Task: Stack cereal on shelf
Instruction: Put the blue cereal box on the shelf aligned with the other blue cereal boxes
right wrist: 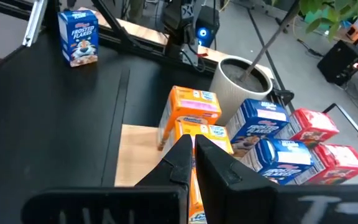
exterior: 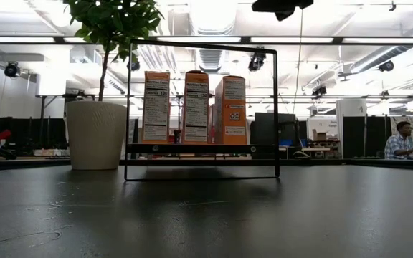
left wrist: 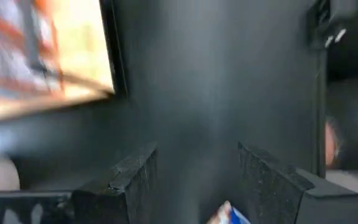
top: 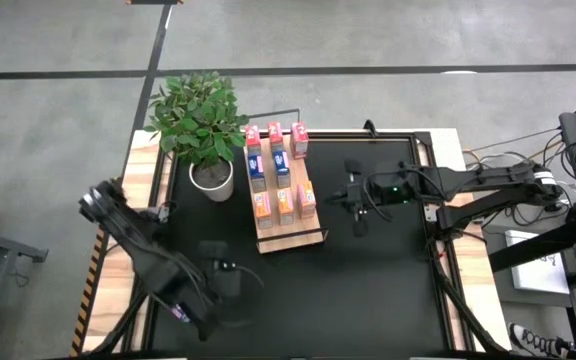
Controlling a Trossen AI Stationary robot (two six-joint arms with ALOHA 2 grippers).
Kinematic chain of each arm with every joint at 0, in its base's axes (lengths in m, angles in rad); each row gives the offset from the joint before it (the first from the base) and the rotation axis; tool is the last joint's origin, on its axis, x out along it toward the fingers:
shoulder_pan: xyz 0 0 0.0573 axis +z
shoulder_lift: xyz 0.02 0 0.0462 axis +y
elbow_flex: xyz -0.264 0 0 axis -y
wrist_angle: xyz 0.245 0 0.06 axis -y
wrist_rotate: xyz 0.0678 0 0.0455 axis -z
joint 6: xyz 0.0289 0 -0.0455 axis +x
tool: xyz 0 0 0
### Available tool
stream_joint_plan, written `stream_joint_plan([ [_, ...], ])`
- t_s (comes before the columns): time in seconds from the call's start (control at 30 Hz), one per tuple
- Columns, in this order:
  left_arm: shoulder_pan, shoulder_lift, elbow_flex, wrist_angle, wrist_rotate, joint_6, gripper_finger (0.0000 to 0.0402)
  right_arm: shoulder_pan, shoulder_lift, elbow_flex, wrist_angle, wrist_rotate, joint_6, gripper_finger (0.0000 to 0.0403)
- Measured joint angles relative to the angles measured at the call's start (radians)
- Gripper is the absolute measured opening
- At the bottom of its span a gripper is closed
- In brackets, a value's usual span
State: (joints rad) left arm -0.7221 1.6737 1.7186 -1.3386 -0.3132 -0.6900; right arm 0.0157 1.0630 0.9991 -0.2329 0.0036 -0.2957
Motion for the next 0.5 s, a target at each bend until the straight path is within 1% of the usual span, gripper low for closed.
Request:
stream_joint_plan([
  [0.1,-0.021,0.07,0.032,-0.072,0.025,-0.09,0.0199,0.0,0.0,-0.002,0.008,-0.001,0.012,0.0011],
  [0.17,-0.04,0.101,0.037,-0.08,0.033,-0.122,0.0199,0.0,0.0,-0.003,0.008,-0.001,0.012,0.0011],
  [0.3,-0.087,0.13,0.034,-0.096,0.039,-0.143,0.0199,0.0,0.0,-0.003,0.009,-0.001,0.016,0.0011],
  [0.43,-0.126,0.158,0.031,-0.23,0.027,-0.187,0.0199,0.0,0.001,-0.003,0.013,-0.003,0.035,0.0011],
  [0.5,-0.143,0.167,0.022,-0.231,0.036,-0.19,0.0199,0.0,0.001,-0.003,0.013,-0.003,0.043,0.0011],
])
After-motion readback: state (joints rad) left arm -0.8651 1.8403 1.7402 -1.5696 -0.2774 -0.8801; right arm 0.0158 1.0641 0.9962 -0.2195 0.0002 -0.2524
